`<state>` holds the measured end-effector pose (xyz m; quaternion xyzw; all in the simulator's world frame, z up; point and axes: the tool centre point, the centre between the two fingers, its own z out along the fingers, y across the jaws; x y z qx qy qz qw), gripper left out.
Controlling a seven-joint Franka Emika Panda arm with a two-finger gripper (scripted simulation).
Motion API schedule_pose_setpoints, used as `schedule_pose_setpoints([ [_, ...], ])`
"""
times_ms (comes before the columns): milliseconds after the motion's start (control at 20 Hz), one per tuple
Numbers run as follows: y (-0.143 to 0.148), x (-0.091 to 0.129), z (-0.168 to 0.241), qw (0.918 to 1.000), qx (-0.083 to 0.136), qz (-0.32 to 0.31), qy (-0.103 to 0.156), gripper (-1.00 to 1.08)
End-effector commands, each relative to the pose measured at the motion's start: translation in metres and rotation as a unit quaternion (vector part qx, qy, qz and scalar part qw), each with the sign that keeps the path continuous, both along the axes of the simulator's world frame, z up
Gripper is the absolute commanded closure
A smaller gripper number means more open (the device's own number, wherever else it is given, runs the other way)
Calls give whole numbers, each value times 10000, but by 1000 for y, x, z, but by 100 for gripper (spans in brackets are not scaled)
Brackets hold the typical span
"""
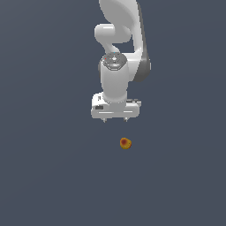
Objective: Pick up the object and move it to a goal position.
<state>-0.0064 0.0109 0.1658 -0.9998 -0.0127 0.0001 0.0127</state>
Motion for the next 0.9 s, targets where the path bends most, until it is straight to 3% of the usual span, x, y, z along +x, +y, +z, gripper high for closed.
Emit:
schedule_pose_setpoints([
  [0,0,0,0,10000,0,0,0,-92],
  [550,0,0,0,10000,0,1,7,-92],
  [850,8,-16,-18,9996,15,42,292,-92],
])
